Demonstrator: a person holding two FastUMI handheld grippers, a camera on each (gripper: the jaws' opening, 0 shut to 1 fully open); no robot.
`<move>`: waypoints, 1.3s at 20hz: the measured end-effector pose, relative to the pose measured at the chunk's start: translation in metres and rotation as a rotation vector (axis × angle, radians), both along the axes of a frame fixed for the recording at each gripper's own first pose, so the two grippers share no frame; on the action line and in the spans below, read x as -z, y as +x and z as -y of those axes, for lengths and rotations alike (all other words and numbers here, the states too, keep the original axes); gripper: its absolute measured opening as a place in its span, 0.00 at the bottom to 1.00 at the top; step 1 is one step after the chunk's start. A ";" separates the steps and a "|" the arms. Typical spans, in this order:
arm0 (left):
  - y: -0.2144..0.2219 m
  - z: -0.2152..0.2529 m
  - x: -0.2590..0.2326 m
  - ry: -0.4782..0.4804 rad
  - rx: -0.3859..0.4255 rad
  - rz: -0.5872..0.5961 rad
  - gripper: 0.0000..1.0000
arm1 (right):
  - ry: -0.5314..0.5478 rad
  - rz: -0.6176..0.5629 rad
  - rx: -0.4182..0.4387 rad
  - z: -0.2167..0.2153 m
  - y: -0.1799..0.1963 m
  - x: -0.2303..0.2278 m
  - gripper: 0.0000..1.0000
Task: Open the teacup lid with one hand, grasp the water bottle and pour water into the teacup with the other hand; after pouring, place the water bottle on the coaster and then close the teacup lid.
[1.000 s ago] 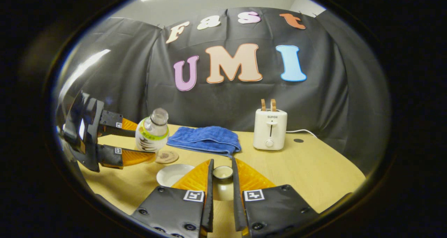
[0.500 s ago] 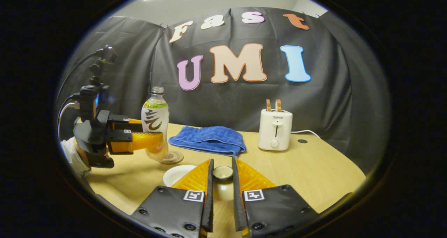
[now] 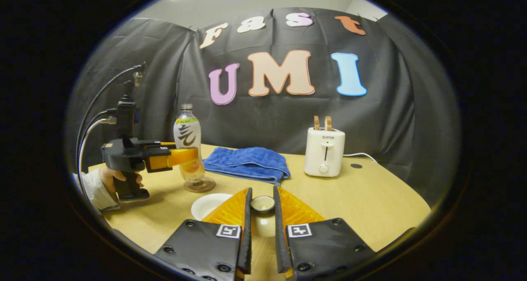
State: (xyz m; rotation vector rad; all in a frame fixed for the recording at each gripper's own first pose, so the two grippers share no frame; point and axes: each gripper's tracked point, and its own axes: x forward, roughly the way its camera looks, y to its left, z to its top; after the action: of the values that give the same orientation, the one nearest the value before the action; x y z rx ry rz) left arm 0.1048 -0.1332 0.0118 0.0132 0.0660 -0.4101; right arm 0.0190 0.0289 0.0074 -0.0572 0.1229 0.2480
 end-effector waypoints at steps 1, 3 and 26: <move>0.003 0.000 0.001 -0.016 -0.009 -0.004 0.53 | 0.002 -0.002 -0.002 0.000 -0.001 0.001 0.28; 0.009 0.000 0.006 -0.026 -0.028 -0.009 0.54 | -0.002 -0.006 -0.005 -0.001 0.000 0.003 0.27; 0.007 -0.010 0.031 -0.018 -0.068 -0.068 0.86 | 0.000 0.003 -0.024 -0.009 -0.005 -0.003 0.27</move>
State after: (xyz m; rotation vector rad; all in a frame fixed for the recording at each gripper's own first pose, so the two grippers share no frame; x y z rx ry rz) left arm 0.1114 -0.1233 -0.0197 -0.0206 0.1299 -0.3428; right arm 0.0142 0.0378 0.0107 -0.0595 0.1194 0.2721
